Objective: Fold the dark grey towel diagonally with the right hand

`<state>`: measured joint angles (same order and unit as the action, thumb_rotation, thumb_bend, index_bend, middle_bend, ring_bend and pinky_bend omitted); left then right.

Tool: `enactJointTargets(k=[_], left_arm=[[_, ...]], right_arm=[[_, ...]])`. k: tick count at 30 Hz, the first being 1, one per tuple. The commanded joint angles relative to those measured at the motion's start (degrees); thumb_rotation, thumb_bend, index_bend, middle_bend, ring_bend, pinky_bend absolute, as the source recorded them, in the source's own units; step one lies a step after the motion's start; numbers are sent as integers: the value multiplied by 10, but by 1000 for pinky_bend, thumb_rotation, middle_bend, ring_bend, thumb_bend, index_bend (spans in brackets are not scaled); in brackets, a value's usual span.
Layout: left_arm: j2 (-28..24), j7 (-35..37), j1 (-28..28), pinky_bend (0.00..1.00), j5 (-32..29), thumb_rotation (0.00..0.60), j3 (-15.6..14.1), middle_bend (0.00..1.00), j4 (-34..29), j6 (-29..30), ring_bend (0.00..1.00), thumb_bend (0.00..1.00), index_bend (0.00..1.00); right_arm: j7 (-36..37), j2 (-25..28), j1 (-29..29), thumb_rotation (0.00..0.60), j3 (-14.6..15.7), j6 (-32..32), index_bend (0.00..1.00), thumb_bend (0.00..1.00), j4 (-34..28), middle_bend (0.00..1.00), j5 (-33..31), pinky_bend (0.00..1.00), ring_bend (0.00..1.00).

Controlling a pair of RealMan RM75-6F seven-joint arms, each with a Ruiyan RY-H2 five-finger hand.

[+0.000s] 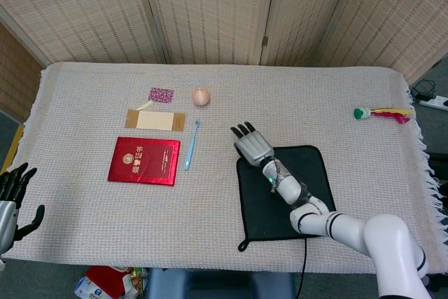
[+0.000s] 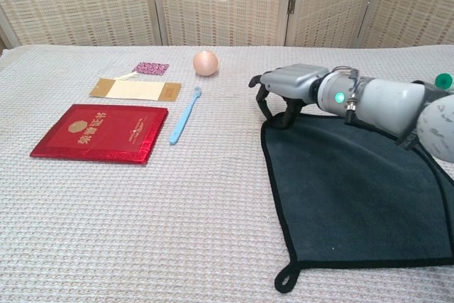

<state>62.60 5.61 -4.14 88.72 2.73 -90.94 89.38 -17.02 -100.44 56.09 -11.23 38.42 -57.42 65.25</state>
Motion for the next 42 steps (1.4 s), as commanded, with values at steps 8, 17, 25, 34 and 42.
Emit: enactJointTargets(k=[8,17,25,34,42], left_arm=[[7,-11,-2,0,20,600,-12,55,-9,-4,0,520,87],[21,-41,-4,0,19,600,-12,55,-9,-7,0,520,86],[23,-46,-5,0,21,600,-13,55,-8,-9,0,519,86],[24,-49,-6,0,25,600,-17,55,-9,-11,0,520,86],[26,-51,-7,0,23,600,-17,55,-9,-15,0,520,78]], right_arm=[[62,210,-178,600,140,191,681,489,-235,112,153,0,18],[144,258,-257,600,209,258,686,489,-222,117,226,0,20],[161,250,-301,600,238,297,690,489,-183,122,278,0,19],[149,251,-332,600,243,317,690,489,-170,122,298,0,19],[153,246,-350,600,243,315,691,489,-150,122,303,0,21]])
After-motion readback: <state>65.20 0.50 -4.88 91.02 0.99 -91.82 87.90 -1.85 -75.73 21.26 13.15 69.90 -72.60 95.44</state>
